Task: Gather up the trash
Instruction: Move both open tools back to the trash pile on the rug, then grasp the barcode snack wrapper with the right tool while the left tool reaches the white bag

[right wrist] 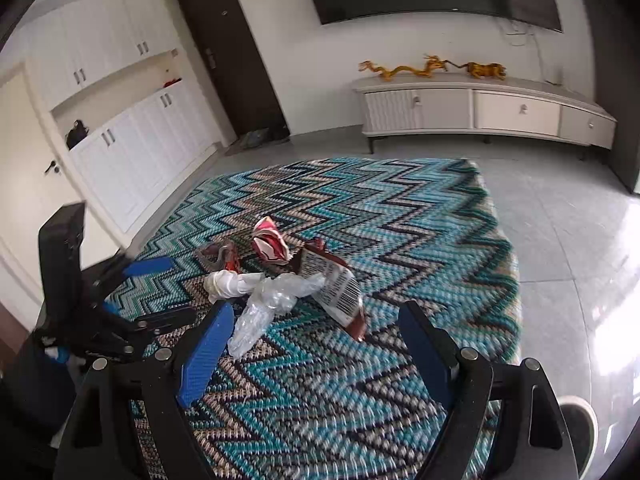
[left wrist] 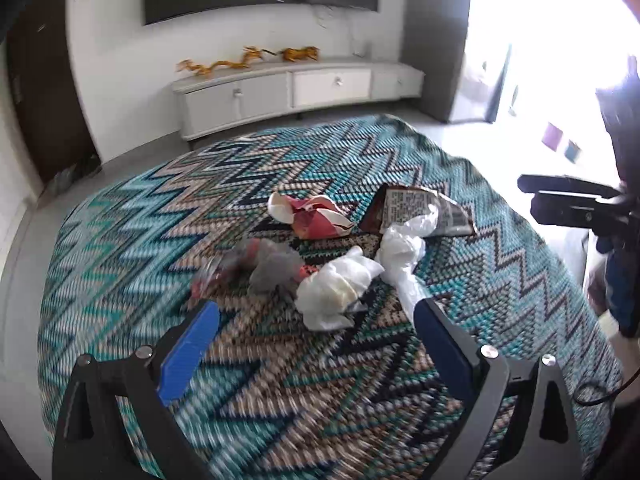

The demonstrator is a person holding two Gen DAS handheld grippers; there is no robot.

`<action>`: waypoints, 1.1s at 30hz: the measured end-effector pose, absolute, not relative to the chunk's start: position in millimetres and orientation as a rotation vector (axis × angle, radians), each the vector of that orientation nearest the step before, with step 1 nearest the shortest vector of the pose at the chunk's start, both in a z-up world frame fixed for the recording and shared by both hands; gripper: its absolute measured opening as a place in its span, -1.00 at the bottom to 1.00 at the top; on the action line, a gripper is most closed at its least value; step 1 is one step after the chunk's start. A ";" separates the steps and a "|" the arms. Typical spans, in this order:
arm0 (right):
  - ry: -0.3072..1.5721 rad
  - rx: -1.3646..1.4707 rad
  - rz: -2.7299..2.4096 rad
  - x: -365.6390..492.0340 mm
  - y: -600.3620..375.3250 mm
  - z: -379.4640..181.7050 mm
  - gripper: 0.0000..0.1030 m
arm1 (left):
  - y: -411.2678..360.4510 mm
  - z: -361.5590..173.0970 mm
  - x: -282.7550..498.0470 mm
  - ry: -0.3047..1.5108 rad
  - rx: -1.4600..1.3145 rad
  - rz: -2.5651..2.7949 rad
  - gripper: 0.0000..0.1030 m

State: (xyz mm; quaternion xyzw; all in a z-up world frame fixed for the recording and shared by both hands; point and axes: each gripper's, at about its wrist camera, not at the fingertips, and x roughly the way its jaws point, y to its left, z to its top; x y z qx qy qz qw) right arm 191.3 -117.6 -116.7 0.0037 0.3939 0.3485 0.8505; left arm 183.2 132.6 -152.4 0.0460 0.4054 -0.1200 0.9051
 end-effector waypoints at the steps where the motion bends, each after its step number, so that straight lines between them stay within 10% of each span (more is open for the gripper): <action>1: 0.830 -0.006 0.746 194.7 -112.3 -119.3 0.64 | 132.8 -154.0 189.9 0.846 0.110 -0.258 0.91; 22: 0.925 -0.098 0.869 250.5 -63.0 -175.4 0.65 | 142.3 -194.0 260.0 0.938 0.082 -0.426 0.80; 33: 0.934 -0.021 0.968 239.7 -69.5 -181.1 -0.68 | 151.0 -188.3 252.1 0.908 0.029 -0.407 0.60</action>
